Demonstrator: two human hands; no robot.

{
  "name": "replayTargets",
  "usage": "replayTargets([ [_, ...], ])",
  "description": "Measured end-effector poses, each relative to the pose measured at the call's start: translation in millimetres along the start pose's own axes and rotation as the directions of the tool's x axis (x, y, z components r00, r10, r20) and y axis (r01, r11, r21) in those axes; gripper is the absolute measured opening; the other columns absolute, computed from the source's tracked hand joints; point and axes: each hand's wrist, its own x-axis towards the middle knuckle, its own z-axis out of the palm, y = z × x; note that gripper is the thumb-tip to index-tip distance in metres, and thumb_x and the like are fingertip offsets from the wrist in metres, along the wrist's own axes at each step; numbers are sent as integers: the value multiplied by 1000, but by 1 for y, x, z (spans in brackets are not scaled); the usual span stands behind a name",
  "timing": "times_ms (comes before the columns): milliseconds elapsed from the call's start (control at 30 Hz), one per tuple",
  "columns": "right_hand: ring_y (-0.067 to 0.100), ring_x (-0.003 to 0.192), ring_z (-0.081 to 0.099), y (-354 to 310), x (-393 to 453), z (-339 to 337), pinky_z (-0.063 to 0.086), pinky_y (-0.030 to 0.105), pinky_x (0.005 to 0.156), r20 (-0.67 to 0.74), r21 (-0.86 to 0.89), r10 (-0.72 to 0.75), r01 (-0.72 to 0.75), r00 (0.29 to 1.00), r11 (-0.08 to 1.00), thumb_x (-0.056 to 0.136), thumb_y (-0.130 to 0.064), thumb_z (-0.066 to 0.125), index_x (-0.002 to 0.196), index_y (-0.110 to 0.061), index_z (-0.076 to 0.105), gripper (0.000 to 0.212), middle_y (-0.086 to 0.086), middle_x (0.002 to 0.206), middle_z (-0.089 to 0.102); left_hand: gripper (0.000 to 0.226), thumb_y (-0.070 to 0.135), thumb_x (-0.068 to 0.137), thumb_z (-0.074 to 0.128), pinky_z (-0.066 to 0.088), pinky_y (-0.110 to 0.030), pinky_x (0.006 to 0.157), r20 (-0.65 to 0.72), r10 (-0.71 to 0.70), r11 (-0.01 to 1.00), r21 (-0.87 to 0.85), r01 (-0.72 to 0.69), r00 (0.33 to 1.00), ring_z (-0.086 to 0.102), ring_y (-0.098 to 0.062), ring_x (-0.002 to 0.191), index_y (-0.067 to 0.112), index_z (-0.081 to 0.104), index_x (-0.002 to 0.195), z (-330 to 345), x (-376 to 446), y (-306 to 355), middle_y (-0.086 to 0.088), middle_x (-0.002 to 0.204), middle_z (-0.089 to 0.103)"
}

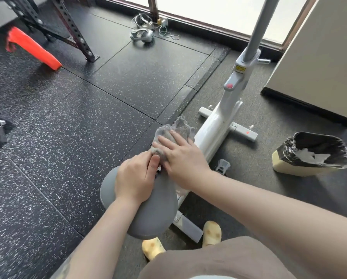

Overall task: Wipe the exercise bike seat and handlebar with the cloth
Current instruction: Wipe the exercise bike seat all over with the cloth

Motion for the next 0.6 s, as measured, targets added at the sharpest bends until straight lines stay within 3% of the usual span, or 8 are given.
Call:
replayTargets([
  [100, 23, 131, 37, 11, 41, -11, 36, 39, 97, 94, 44, 181, -185, 979, 982, 98, -38, 33, 124, -24, 54, 37, 0, 135, 51, 65, 52, 92, 13, 44, -35, 85, 4, -17, 1000, -23, 17, 1000, 61, -24, 108, 19, 61, 121, 0, 0, 1, -1, 119, 67],
  [167, 26, 128, 38, -1, 45, -9, 36, 42, 95, 96, -28, 251, -249, 963, 968, 97, -36, 34, 123, -22, 55, 37, 2, 132, 52, 66, 52, 91, 13, 43, -35, 86, -18, -50, 998, -32, 49, 999, 61, -25, 107, 17, 62, 120, 1, -2, 2, -2, 118, 67],
  [300, 29, 143, 22, -20, -10, 7, 21, 56, 110, -11, -32, -16, 16, 1000, 999, 93, -36, 40, 140, -23, 42, 48, 0, 149, 39, 58, 47, 94, 17, 44, -35, 75, -74, -107, 992, -74, 101, 991, 63, -30, 85, 15, 66, 94, 0, -5, 0, -4, 92, 70],
  [367, 25, 143, 24, -6, -6, 5, 19, 51, 111, 6, -25, -89, 89, 996, 996, 95, -39, 40, 141, -25, 41, 48, -2, 150, 39, 60, 47, 95, 16, 46, -37, 75, -60, -114, 991, -74, 110, 992, 63, -29, 86, 14, 66, 93, -1, -5, 0, -4, 91, 69],
  [467, 20, 133, 33, 3, 32, -3, 27, 42, 106, 17, -78, 39, -38, 999, 996, 98, -40, 33, 126, -26, 52, 37, -3, 136, 51, 59, 47, 94, 17, 46, -38, 78, -63, -130, 990, -61, 126, 990, 63, -30, 90, 15, 66, 98, -2, -3, 2, -5, 96, 70],
  [533, 21, 135, 30, -10, 34, 2, 24, 44, 109, -6, -28, 149, -149, 989, 989, 97, -38, 34, 125, -24, 54, 37, -1, 139, 49, 61, 50, 93, 16, 46, -38, 77, -63, -141, 989, -63, 137, 988, 63, -30, 89, 16, 66, 98, -1, -4, 2, -5, 95, 70],
  [600, 22, 142, 25, -29, 2, 14, 16, 53, 114, -63, 36, 105, -103, 992, 994, 94, -36, 36, 134, -23, 50, 44, -3, 148, 41, 69, 56, 93, 11, 46, -38, 74, -66, -135, 990, -59, 131, 989, 62, -32, 84, 13, 65, 93, -1, -5, 1, -7, 90, 69],
])
